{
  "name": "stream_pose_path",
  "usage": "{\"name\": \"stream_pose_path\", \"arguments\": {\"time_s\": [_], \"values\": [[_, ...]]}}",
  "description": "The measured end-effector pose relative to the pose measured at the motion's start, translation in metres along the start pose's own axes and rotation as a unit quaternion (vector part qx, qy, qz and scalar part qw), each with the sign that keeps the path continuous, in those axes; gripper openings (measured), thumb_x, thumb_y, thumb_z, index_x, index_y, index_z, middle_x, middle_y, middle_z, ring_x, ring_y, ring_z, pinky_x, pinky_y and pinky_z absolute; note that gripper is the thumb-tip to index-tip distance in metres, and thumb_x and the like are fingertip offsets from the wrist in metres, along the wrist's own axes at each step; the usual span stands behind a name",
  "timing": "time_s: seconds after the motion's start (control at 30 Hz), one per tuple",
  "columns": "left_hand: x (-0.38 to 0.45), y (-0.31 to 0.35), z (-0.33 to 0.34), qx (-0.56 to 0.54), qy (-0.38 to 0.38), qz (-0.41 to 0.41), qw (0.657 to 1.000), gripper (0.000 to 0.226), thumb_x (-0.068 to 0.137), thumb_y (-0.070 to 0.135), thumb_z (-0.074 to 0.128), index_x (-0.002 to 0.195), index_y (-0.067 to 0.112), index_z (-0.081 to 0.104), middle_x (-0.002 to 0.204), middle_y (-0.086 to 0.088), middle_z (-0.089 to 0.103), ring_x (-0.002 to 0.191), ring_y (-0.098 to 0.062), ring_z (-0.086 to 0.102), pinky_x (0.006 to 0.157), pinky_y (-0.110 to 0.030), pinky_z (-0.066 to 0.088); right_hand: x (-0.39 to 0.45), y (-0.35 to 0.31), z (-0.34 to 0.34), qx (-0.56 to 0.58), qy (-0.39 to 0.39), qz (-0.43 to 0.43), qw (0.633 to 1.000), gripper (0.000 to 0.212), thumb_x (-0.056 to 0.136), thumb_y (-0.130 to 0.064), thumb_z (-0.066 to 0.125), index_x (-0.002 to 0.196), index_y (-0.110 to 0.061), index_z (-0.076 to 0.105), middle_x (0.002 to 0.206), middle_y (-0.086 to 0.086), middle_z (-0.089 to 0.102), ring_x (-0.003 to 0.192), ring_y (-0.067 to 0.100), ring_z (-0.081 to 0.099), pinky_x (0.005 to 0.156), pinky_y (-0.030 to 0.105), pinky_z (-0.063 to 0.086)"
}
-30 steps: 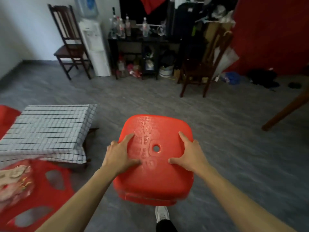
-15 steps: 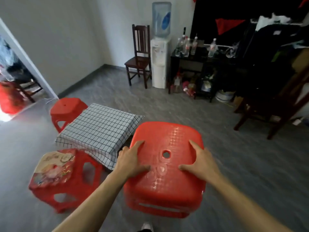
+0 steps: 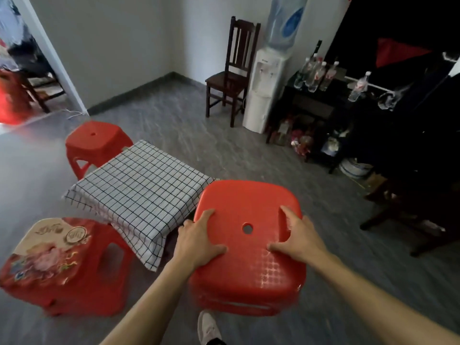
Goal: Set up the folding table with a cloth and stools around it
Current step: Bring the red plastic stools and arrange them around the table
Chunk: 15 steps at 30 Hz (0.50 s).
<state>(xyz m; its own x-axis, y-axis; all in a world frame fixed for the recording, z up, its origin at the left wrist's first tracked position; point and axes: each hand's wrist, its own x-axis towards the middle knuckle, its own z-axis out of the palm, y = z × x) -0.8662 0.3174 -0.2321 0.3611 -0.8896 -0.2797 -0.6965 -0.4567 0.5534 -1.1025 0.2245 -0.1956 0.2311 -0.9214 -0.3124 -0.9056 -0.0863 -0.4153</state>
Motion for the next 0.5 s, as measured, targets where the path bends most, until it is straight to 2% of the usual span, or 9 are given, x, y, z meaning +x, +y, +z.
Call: {"name": "stream_pose_path", "arguments": {"time_s": [0.2,0.5], "values": [[0.04,-0.003,0.0,-0.031,0.007,-0.044,0.999,0.103,0.056,0.057,0.08,0.141,0.048,0.023,0.119,-0.01,0.049,0.111,-0.03,0.046,0.096,-0.04,0.041,0.063,-0.017,-0.001,-0.033,-0.035,-0.025,0.999,0.122,0.053,-0.052,0.088,0.152,-0.037,0.019,0.131,0.014,0.041,0.127,0.03,0.044,0.108,0.033,0.036],[0.093,-0.006,0.016,-0.055,0.009,-0.144,0.988,0.102,0.057,0.056,0.082,0.14,0.05,0.023,0.119,-0.009,0.046,0.115,-0.03,0.045,0.099,-0.042,0.043,0.158,-0.019,0.007,-0.044,-0.111,-0.083,0.989,0.12,0.055,-0.049,0.088,0.152,-0.034,0.02,0.131,0.015,0.043,0.127,0.029,0.044,0.107,0.032,0.036]]}}
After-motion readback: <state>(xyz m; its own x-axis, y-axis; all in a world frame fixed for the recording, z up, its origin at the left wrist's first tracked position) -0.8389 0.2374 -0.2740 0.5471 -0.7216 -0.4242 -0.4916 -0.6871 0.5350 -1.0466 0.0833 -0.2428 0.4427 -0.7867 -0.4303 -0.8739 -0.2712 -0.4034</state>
